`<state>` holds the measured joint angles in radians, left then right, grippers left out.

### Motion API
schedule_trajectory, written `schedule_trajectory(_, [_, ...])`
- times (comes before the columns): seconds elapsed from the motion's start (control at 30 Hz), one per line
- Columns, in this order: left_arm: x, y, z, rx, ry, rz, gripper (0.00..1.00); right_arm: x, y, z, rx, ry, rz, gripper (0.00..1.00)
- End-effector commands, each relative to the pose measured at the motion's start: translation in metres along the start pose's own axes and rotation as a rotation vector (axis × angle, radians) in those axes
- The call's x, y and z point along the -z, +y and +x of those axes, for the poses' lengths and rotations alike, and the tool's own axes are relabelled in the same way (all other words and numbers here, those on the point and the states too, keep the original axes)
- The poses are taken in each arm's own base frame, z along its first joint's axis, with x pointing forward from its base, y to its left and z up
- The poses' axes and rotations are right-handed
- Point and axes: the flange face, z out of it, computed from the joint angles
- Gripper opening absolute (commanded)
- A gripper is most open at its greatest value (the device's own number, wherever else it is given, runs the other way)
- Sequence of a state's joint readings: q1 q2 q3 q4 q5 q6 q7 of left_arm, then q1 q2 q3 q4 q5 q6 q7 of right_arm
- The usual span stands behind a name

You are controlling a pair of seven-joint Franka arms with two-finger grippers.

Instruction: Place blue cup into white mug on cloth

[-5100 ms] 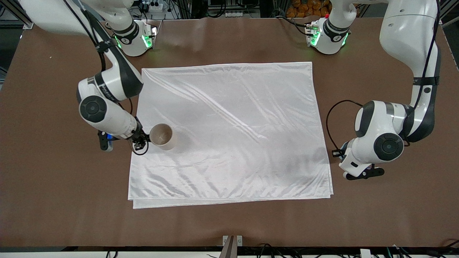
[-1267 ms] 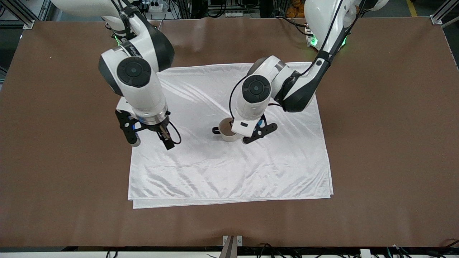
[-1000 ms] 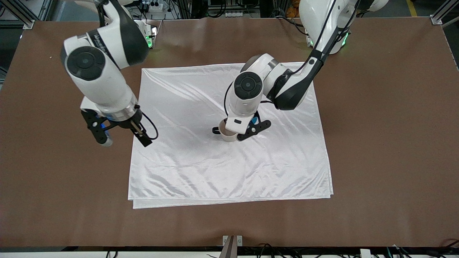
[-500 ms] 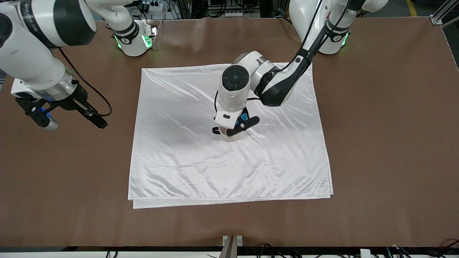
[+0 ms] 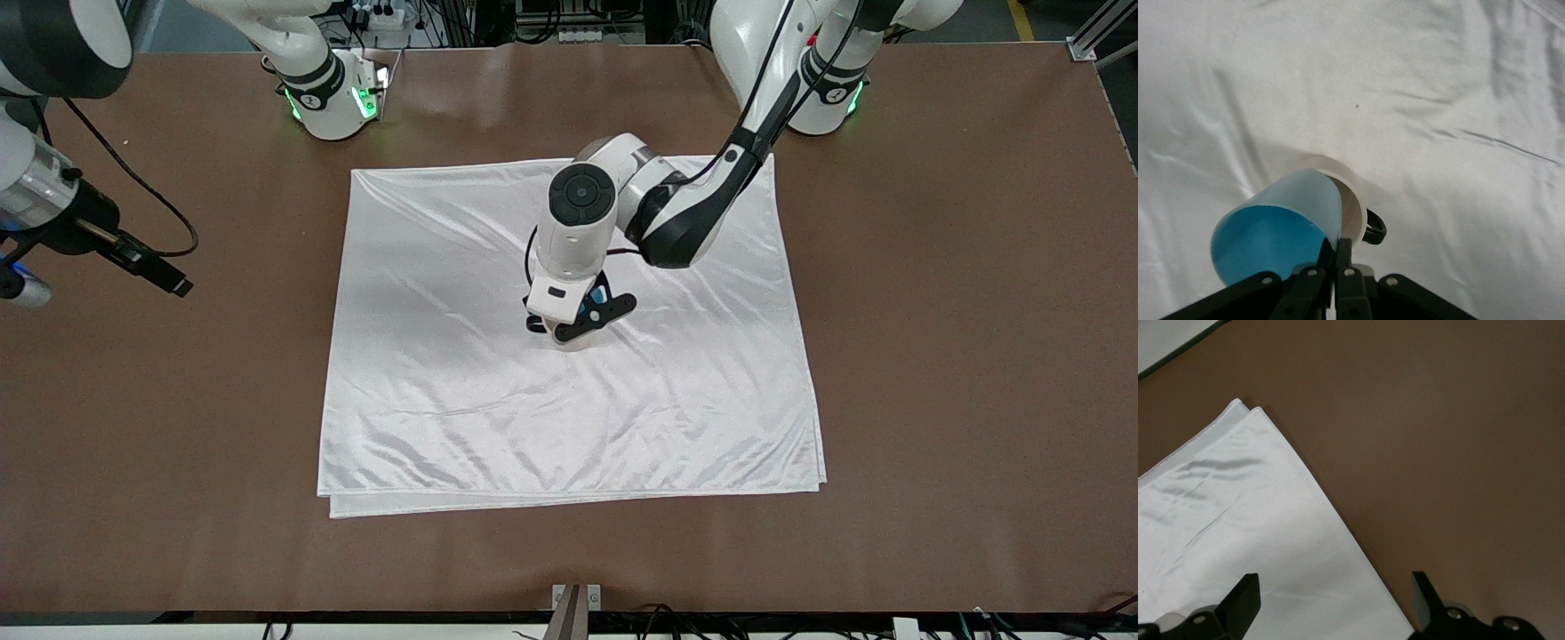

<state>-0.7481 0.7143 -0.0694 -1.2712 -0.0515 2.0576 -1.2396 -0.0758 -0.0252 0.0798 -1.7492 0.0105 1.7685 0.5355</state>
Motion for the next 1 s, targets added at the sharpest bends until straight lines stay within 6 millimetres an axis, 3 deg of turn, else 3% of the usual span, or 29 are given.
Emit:
schedule_trajectory(0.0, [-0.007, 0.010, -0.012, 0.012, 0.000, -0.011, 0.00, 0.012, 0.027, 0.000, 0.082, -0.013, 0.036, 1.00])
schedule_trajectory(0.2, [-0.029, 0.012, -0.031, 0.026, -0.008, 0.023, 0.00, 0.034, 0.039, 0.009, 0.117, -0.001, 0.041, 1.00])
schedule_trajectory(0.37, [-0.045, 0.012, -0.037, 0.023, -0.012, 0.043, 0.00, 0.041, 0.045, 0.013, 0.137, 0.010, 0.044, 1.00])
schedule_trajectory(0.5, [-0.052, 0.010, -0.036, 0.022, -0.012, 0.056, 0.00, 0.053, 0.044, 0.017, 0.216, 0.038, 0.047, 1.00])
schedule_trajectory(0.97, [-0.060, 0.003, -0.019, 0.035, 0.012, 0.080, 0.00, 0.053, 0.043, 0.028, 0.237, 0.055, -0.001, 1.00])
